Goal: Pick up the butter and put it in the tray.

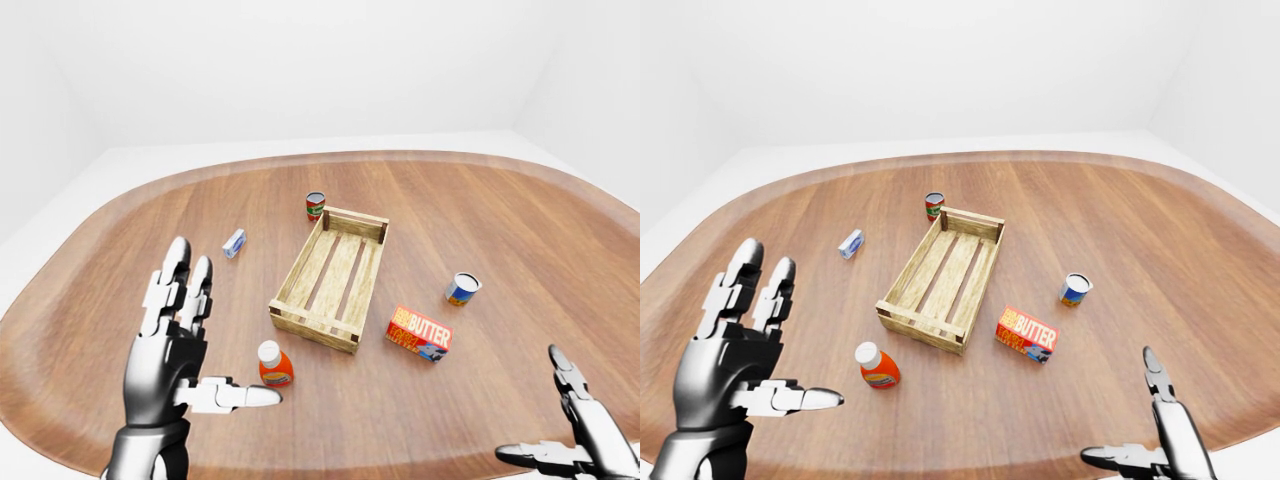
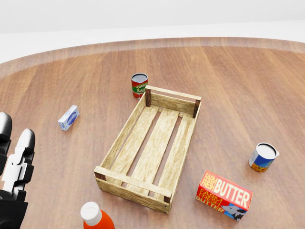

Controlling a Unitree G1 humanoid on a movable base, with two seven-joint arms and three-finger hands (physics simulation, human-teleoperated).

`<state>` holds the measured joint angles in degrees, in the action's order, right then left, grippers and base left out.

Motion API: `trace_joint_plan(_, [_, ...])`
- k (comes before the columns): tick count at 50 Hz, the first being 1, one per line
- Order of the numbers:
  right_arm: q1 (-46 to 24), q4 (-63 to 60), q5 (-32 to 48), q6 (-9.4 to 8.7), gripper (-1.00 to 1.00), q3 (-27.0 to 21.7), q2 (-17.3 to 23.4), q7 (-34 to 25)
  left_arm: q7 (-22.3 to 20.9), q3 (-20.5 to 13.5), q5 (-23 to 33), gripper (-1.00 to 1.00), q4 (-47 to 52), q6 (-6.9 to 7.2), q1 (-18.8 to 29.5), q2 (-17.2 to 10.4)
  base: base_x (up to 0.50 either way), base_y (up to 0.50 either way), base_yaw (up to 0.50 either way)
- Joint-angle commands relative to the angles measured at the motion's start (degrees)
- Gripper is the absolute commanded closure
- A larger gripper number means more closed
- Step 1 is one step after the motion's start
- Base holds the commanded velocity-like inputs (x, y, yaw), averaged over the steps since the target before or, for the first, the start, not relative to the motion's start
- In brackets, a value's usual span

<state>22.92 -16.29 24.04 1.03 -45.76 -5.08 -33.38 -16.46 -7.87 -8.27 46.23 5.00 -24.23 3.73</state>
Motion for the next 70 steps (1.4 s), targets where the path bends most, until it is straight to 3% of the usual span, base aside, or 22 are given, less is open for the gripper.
trace_joint_plan(1, [-1.3,-1.0,4.6,-3.98,-1.0,3.7,1.5,1.6,0.0,-0.2,-0.1,-1.0,0.0,0.0,0.1,0.0,0.0,0.0,0.0])
trace_joint_plan(8, [-2.5,1.3,5.8,-6.03,-1.0,5.8,3.4,2.9,-0.4,-0.9,-0.6,-1.0,0.3,0.0,0.3,0.2,0.0,0.0,0.0])
trace_joint_plan(18, [-6.3,1.2,6.5,-6.03,-1.0,8.6,7.5,3.3,-0.4,-0.8,-0.5,-1.0,0.4,0.0,0.2,0.2,0.0,0.0,0.0])
trace_joint_plan(27, [-12.2,8.1,4.9,-6.03,-1.0,10.5,14.3,5.7,-0.5,-0.7,-0.3,-1.0,0.3,0.0,0.2,0.4,0.0,0.0,0.0])
trace_joint_plan(33, [-14.0,11.5,3.6,-6.03,-1.0,12.7,16.7,7.9,-0.3,-0.5,-0.3,-1.0,-0.1,0.0,0.5,0.2,0.0,0.0,0.0])
trace_joint_plan(70, [-22.2,30.9,-2.5,-6.03,-1.0,24.3,21.5,18.6,-0.8,-1.4,-1.0,-1.0,0.9,0.0,0.3,0.4,0.0,0.0,0.0])
